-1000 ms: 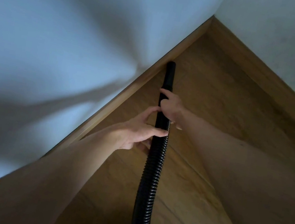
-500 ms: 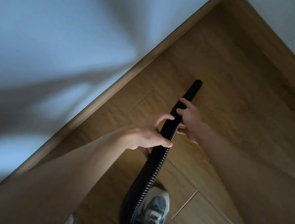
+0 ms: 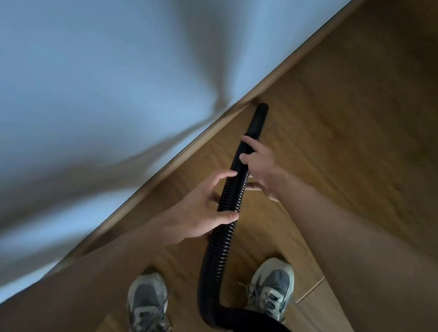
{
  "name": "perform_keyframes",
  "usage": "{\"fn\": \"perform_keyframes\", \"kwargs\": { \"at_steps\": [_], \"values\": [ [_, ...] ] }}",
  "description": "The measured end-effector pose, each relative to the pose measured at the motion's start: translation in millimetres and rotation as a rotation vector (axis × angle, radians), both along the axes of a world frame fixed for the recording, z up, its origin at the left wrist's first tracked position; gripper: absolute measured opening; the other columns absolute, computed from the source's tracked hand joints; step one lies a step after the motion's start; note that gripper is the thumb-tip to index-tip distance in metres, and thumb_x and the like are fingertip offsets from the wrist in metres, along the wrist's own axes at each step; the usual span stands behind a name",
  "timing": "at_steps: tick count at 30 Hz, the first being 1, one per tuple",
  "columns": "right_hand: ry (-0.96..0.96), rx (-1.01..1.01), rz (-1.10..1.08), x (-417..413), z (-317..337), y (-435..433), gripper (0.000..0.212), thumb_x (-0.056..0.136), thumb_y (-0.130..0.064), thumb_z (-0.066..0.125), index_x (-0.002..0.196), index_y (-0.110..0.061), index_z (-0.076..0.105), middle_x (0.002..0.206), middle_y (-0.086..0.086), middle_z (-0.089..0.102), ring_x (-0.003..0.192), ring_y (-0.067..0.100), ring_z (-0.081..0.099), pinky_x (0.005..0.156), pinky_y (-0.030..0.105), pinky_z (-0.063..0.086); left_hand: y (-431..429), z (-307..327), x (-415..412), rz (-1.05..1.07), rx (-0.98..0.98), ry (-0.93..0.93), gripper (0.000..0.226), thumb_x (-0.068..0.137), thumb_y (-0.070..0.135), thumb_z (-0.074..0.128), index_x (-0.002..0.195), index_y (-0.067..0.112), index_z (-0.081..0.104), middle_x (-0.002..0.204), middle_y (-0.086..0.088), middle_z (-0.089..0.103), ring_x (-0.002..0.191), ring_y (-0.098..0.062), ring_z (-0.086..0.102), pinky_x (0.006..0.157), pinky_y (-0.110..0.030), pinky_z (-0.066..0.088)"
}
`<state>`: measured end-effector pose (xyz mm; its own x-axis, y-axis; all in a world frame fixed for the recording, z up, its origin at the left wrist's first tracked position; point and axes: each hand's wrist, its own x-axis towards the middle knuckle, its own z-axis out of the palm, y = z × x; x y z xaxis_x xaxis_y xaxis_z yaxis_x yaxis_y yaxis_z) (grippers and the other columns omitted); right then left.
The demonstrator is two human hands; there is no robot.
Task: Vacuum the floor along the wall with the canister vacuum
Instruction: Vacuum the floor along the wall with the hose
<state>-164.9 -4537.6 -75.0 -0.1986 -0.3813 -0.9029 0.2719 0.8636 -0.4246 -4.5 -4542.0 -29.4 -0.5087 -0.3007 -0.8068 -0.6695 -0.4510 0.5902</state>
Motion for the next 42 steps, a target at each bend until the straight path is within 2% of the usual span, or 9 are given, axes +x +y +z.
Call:
{"fn": "perform_keyframes", "kwargs": {
  "at_steps": [7,10,15,21,28,31,33,36,42],
  "values": [
    [-0.018,0.067,-0.150,10.4,3.5,50.4,0.054,0.101,-0.005,0.036,0.144,-0.038,0.040,0.127,0.009,0.055,0.096,0.020,0.060,0.059,0.032,0.048,13.3,7.9,3.6,-0.233,0.067,-0.044,0.075,0.086,0.017,0.075,0.139,0.051,0.033,0.113,-0.007,0.063,0.101,-0.019,0.066,0.083,-0.029,0.054],
    [-0.027,0.102,-0.245,14.0,1.6,74.1,0.054,0.102,-0.007,0.039,0.145,-0.039,0.039,0.131,0.009,0.054,0.098,0.022,0.060,0.059,0.033,0.048,20.9,10.1,2.8,-0.328,0.074,-0.039,0.075,0.087,0.019,0.073,0.140,0.051,0.032,0.114,-0.005,0.062,0.102,-0.018,0.064,0.082,-0.029,0.052],
    [-0.043,0.118,-0.306,41.6,-0.9,80.2,0.053,0.102,-0.007,0.040,0.144,-0.039,0.041,0.132,0.010,0.054,0.101,0.023,0.060,0.059,0.034,0.049,27.5,13.0,28.1,-0.318,0.074,-0.059,0.074,0.086,0.017,0.074,0.139,0.050,0.034,0.116,0.002,0.061,0.104,-0.014,0.063,0.093,-0.038,0.055],
    [-0.042,0.054,-0.108,103.0,-2.4,60.4,0.051,0.102,-0.010,0.034,0.142,-0.040,0.040,0.128,0.008,0.052,0.089,0.018,0.058,0.053,0.029,0.049,32.3,26.1,88.0,-0.199,0.012,-0.033,0.070,0.089,0.011,0.071,0.140,0.041,0.033,0.116,0.006,0.062,0.095,0.000,0.064,0.084,-0.026,0.056],
    [-0.076,-0.002,0.049,165.4,-4.3,43.3,0.055,0.097,-0.008,0.033,0.140,-0.040,0.044,0.127,0.009,0.049,0.098,0.027,0.057,0.059,0.032,0.051,52.2,27.8,148.0,0.040,0.052,-0.072,0.067,0.089,0.004,0.068,0.128,0.051,0.040,0.116,-0.004,0.062,0.098,-0.020,0.068,0.075,-0.040,0.062],
    [-0.063,-0.006,0.012,171.0,-1.7,58.1,0.052,0.098,-0.011,0.034,0.139,-0.041,0.044,0.127,0.008,0.050,0.101,0.027,0.059,0.069,0.040,0.058,54.8,30.3,155.6,-0.016,0.038,-0.071,0.068,0.089,0.006,0.069,0.130,0.051,0.039,0.121,-0.001,0.061,0.103,-0.022,0.067,0.078,-0.044,0.062],
    [-0.054,0.009,-0.040,171.1,0.7,72.6,0.051,0.099,-0.012,0.034,0.140,-0.042,0.042,0.126,0.007,0.051,0.102,0.027,0.060,0.078,0.045,0.060,58.6,32.1,157.7,-0.109,0.005,-0.049,0.069,0.088,0.010,0.069,0.136,0.047,0.036,0.127,0.006,0.060,0.106,-0.012,0.065,0.085,-0.041,0.060],
    [-0.046,0.044,-0.092,172.9,4.0,97.9,0.051,0.100,-0.012,0.033,0.141,-0.042,0.039,0.127,0.008,0.051,0.097,0.026,0.061,0.065,0.037,0.058,68.0,35.1,159.1,-0.238,-0.027,-0.044,0.070,0.088,0.014,0.070,0.139,0.047,0.034,0.128,0.014,0.057,0.101,0.005,0.061,0.093,-0.032,0.055],
    [-0.052,0.099,-0.219,193.6,6.9,145.3,0.048,0.103,-0.013,0.036,0.142,-0.041,0.038,0.122,0.007,0.053,0.093,0.024,0.061,0.058,0.034,0.054,90.9,40.0,173.4,-0.373,0.056,-0.110,0.071,0.087,0.018,0.069,0.134,0.057,0.032,0.112,0.002,0.061,0.096,-0.016,0.067,0.088,-0.043,0.058]
  ]
}}
